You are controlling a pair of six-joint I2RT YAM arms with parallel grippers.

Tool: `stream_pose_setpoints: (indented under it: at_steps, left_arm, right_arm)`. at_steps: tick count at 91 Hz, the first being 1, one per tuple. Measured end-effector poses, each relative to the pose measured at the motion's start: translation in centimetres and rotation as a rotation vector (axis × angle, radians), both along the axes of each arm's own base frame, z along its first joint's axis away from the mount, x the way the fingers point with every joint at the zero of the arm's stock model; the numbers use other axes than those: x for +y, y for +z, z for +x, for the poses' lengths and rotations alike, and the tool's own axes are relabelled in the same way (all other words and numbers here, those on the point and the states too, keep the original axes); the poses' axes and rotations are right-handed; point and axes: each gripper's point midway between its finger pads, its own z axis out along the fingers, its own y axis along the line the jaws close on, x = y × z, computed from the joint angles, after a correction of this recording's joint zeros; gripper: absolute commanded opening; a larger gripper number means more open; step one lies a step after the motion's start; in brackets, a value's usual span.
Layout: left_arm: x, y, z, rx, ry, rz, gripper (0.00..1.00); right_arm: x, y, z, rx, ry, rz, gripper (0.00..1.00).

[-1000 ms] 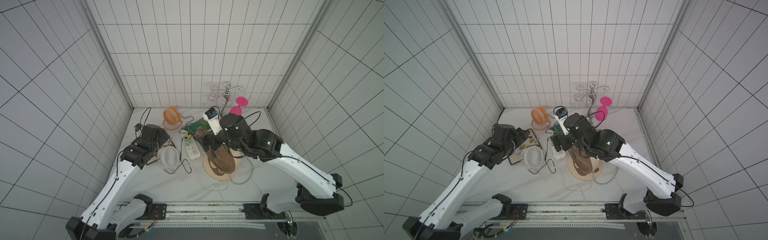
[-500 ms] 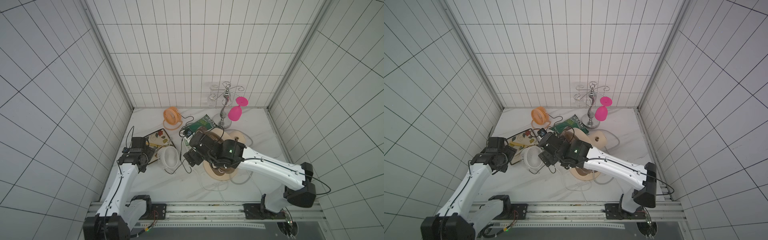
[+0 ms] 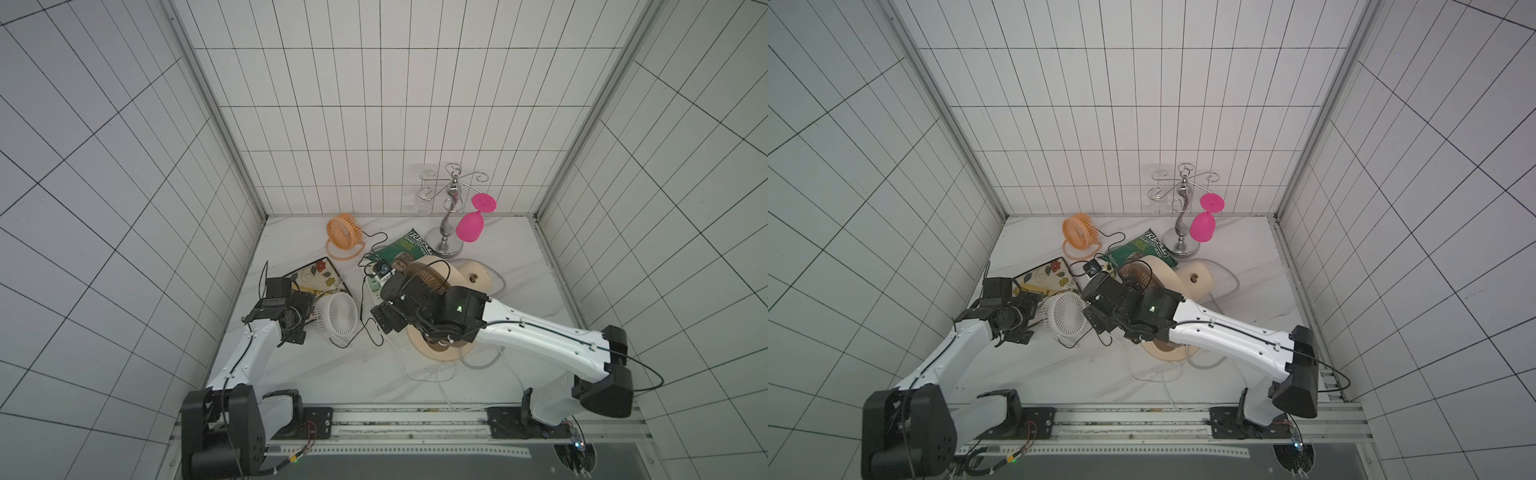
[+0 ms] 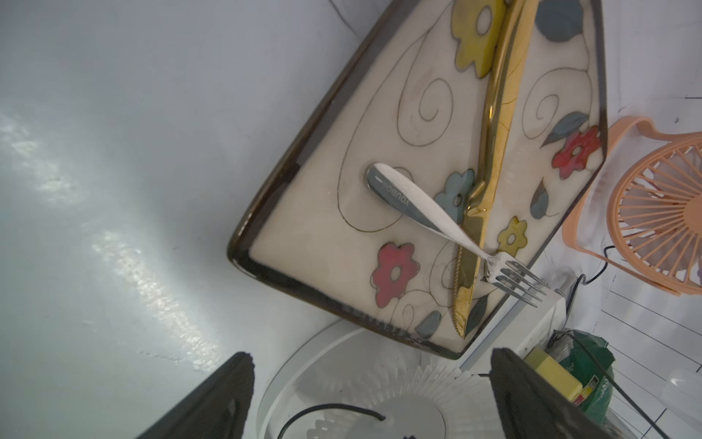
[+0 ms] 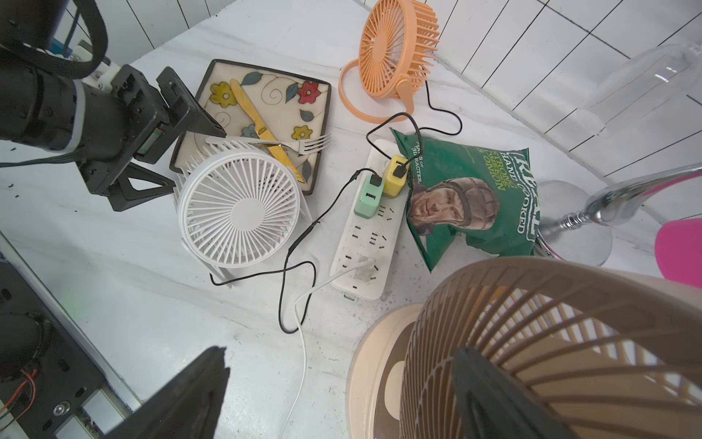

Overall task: Unplug the desk fan from the power strip
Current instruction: Move the distractor to the center of the board.

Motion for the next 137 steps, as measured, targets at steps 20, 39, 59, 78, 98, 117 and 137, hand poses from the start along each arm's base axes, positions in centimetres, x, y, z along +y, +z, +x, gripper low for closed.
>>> stream_pose_setpoints:
  at_steps: [20, 39, 59, 78, 98, 117, 137]
  left_arm:
    - [0.4, -1.6, 1.8, -0.008, 0.05, -0.088, 0.98]
    - [-0.4, -2.4, 2.8, -0.015, 0.066, -0.165, 0.98]
    - [-0.3, -2.3, 4.4, -0.063, 0.084, -0.198, 0.93]
    - [1.3, -2.5, 6.5, -0.094, 0.124, -0.196, 0.84]
    - [3.2, -2.7, 8.9, -0.124, 0.146, -0.177, 0.7]
    - [4.5, -3.1, 9.5, -0.123, 0.17, -0.149, 0.62]
    - [6.9, -3.2, 10.1, -0.127, 0.211, -0.13, 0.61]
  right_arm:
    - [0.0, 0.7, 0.1, -0.013, -0.006, 0.023, 0.96]
    - [0.0, 0.9, 0.3, -0.02, -0.01, 0.031, 0.96]
    - [0.0, 0.9, 0.3, -0.023, -0.012, 0.032, 0.97]
    - [0.0, 0.9, 0.4, -0.027, -0.016, 0.03, 0.97]
    - [0.0, 0.8, 0.4, -0.027, -0.018, 0.025, 0.96]
    - [0.1, 0.4, 0.5, -0.028, -0.021, 0.013, 0.96]
    - [0.3, -0.2, 0.7, -0.026, -0.027, -0.003, 0.96]
